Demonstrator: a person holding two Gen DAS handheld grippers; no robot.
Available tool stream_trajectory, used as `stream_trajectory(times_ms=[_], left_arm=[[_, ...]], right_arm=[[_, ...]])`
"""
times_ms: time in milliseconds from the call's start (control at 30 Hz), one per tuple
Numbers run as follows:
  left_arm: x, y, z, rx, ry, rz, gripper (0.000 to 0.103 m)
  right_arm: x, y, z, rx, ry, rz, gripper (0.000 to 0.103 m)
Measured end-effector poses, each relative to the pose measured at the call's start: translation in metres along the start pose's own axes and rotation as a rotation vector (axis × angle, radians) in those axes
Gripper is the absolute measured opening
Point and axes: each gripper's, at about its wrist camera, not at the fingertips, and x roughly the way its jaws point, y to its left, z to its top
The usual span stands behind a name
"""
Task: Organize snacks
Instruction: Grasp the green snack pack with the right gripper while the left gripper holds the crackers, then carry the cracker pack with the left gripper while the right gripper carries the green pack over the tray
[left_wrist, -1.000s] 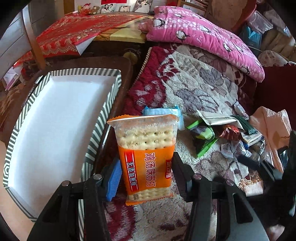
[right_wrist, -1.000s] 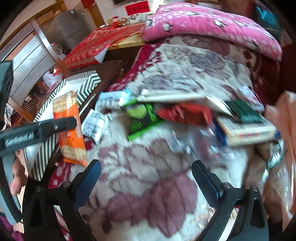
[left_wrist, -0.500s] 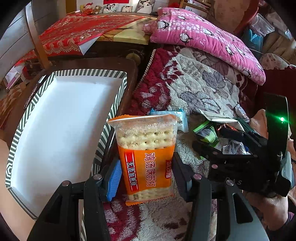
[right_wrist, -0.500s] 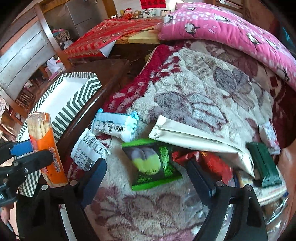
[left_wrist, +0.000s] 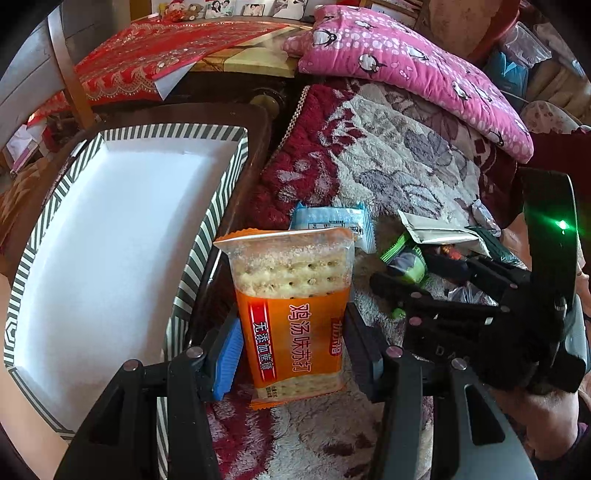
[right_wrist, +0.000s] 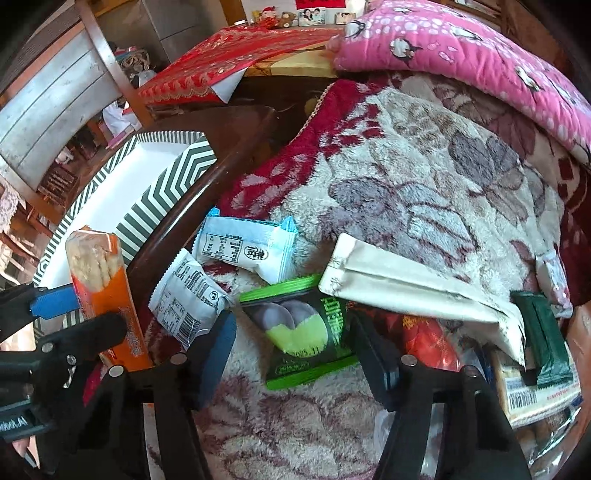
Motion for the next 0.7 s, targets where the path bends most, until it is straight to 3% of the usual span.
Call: stream_trajectory(times_ms=[67, 133, 400, 533, 700], left_arm=[[0.002, 0.000, -0.001, 0.003, 0.005, -0.001, 0.051], [0.004, 0.000, -0.002, 0.003, 0.011, 0.000, 0.051], [0.013, -0.007, -0.007, 0.013, 0.042, -0.024, 0.051], [0.016, -0.018, -0.010, 0.037, 0.062, -0.068, 0.051], [0.033, -0.026, -0.014, 0.051, 0.093, -0.056, 0.051]], right_arm=[[0.000, 0.001, -0.004, 0.009, 0.002, 0.020, 0.053], [0.000, -0.003, -0.009, 0.027, -0.004, 0.032, 0.047], [-0.023, -0.003, -0.018, 0.043, -0.029, 0.040, 0.045], [-0.039, -0.004, -0.038, 0.035, 0.005, -0.005, 0.045], [-0.036, -0.013, -0.055, 0.050, 0.054, -0.028, 0.045]])
